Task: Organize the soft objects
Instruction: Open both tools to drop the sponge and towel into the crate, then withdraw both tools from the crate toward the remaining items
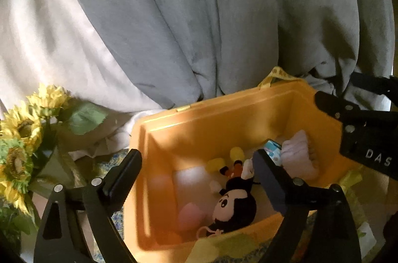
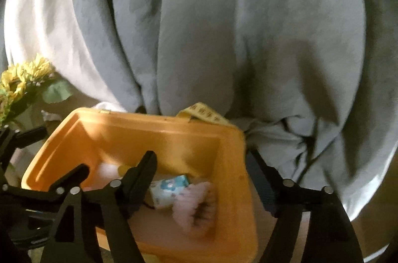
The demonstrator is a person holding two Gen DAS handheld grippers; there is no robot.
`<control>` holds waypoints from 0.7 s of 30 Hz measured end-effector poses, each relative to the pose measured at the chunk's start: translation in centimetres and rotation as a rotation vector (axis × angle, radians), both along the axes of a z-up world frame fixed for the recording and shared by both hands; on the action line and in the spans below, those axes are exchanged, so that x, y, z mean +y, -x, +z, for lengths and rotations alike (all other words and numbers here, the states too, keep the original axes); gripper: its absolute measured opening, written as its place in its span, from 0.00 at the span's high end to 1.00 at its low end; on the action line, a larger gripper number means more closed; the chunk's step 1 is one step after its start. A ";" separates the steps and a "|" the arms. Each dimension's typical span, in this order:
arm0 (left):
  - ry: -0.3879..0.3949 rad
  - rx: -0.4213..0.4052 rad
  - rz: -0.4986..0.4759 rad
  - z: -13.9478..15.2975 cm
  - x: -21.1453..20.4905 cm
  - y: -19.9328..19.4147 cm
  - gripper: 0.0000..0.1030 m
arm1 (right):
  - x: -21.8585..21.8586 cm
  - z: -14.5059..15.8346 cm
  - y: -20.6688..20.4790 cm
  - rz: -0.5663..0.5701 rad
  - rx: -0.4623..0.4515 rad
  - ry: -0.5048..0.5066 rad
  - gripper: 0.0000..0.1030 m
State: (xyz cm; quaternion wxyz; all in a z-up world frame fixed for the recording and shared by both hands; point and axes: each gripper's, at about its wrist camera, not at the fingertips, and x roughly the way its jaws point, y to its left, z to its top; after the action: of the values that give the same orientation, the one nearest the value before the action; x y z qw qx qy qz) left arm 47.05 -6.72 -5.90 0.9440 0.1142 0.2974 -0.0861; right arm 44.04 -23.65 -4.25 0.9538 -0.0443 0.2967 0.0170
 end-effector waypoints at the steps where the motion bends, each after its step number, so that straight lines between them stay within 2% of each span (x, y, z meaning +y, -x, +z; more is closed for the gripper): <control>1: -0.001 -0.007 0.012 0.3 0.1 0.4 0.07 | -0.2 0.3 0.4 -0.015 -0.015 0.006 0.22; 4: 0.025 -0.036 0.017 1.4 0.4 1.9 0.05 | -0.6 1.6 2.1 -0.061 -0.079 0.035 0.17; 9: 0.056 -0.095 0.004 3.1 0.5 5.1 0.05 | -1.2 3.5 5.2 -0.098 -0.152 0.040 0.16; 21: 0.069 -0.217 -0.061 5.5 0.3 12.8 0.05 | -3.3 5.8 12.8 -0.165 -0.219 0.007 0.16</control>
State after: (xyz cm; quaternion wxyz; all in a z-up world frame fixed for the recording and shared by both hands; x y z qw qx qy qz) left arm 34.22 -6.40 -0.43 0.9709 0.0994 0.1869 -0.1120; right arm 31.22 -26.96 1.50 0.9784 -0.0248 0.1935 -0.0677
